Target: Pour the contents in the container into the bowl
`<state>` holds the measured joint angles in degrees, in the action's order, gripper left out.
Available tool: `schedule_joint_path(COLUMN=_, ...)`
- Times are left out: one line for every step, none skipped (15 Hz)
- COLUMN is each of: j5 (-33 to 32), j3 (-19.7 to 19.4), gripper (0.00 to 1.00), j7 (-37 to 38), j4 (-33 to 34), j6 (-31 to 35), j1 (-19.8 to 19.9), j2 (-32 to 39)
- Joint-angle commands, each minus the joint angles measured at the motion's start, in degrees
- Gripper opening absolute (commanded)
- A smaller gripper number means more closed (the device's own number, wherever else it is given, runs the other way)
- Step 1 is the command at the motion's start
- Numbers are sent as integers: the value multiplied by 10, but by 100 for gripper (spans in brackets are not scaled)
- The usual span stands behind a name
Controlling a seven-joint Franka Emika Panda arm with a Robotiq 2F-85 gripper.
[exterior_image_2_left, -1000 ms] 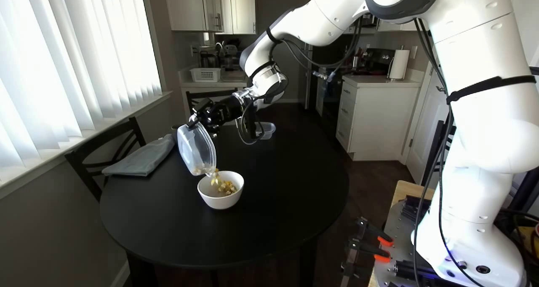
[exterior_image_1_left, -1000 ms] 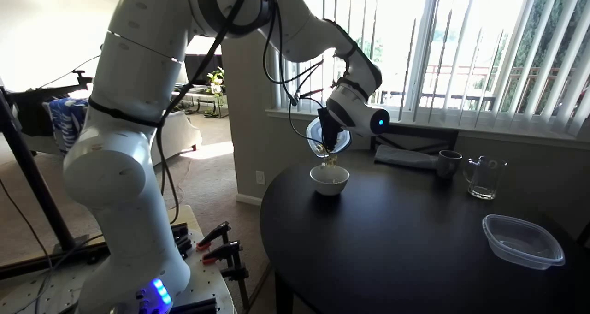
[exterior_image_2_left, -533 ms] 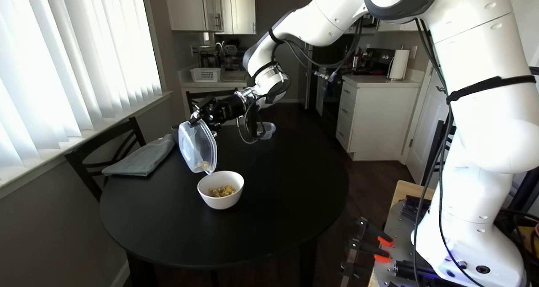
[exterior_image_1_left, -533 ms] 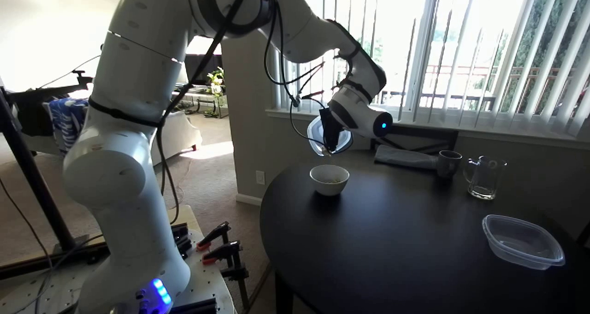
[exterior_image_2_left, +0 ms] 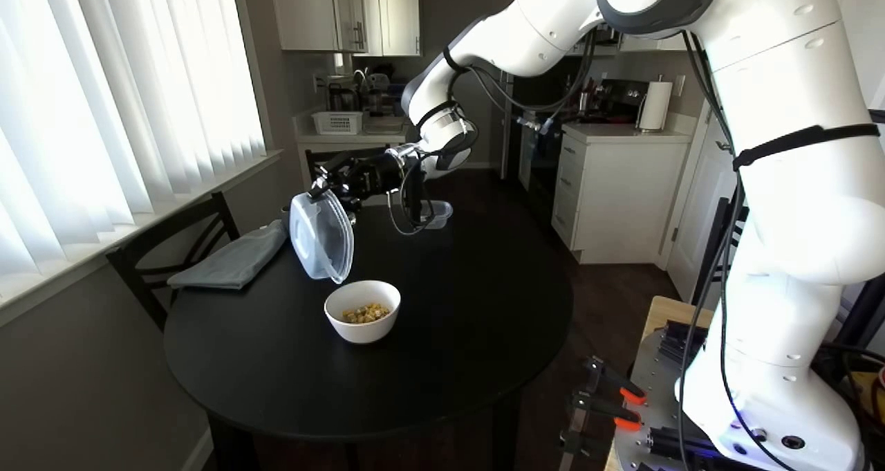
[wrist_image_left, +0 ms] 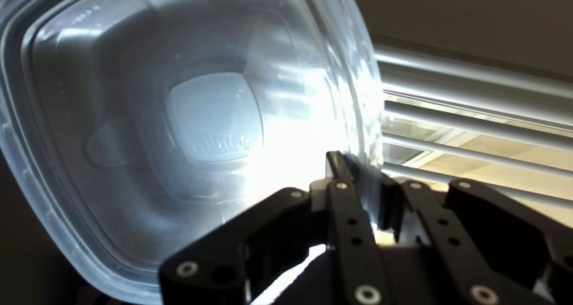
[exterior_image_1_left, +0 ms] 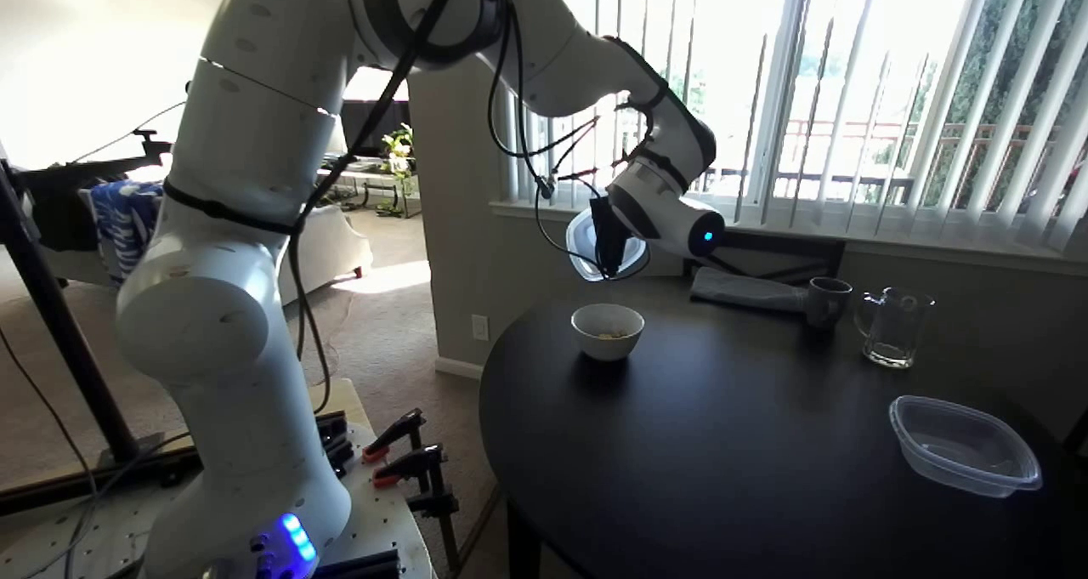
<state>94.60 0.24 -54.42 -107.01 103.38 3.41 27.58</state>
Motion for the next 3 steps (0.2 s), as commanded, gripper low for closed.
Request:
schedule_joint_path(j5=24, j3=-6, gripper=1, j7=-17, j4=-8, j6=-19, j1=-1, j2=0)
schedule_joint_path(j5=26, j3=-6, gripper=1, j7=-17, j4=-8, j6=-18, j1=-1, j2=-1)
schedule_joint_path(j5=25, j3=-7, gripper=1, j7=-17, j4=-8, j6=-17, j1=-1, j2=0)
